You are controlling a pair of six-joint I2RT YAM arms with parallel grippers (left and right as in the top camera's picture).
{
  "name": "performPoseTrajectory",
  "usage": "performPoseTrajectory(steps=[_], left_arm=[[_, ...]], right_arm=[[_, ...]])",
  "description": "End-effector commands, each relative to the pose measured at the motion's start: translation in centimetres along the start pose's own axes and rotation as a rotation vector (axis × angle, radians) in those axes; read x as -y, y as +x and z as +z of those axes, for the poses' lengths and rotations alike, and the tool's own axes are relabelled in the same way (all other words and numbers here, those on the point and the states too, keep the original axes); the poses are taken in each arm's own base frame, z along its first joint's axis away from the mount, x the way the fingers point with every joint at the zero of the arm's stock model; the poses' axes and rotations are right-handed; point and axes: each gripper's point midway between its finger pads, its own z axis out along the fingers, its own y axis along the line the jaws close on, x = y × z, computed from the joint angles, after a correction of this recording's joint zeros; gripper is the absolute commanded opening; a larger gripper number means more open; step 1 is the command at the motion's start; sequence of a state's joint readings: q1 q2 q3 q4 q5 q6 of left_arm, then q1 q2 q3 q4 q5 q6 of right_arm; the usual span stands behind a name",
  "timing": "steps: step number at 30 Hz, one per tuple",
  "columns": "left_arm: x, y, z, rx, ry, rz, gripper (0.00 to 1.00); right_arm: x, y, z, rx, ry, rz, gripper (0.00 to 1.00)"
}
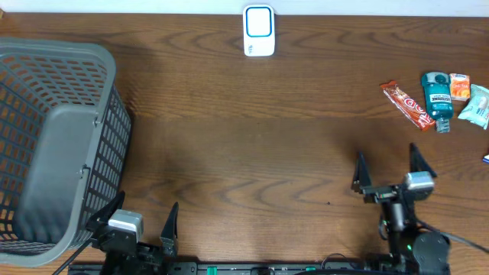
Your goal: Scan the item barcode
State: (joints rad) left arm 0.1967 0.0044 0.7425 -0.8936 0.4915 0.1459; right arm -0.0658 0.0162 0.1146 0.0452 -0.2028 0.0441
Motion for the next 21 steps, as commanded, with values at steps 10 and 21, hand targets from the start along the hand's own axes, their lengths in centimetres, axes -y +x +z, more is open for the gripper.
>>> performPoseTrajectory(steps=[10,21], left_arm=[[0.1,0.0,0.0,0.002,0.002,-0.002,1.0],[0.1,0.0,0.0,0.002,0.002,-0.002,1.0]], right_arm=[[1.1,8.1,-0.2,-0.214,0.091,0.095,0.99],[1.1,8.1,-0.2,-0.214,0.093,0.095,0.99]])
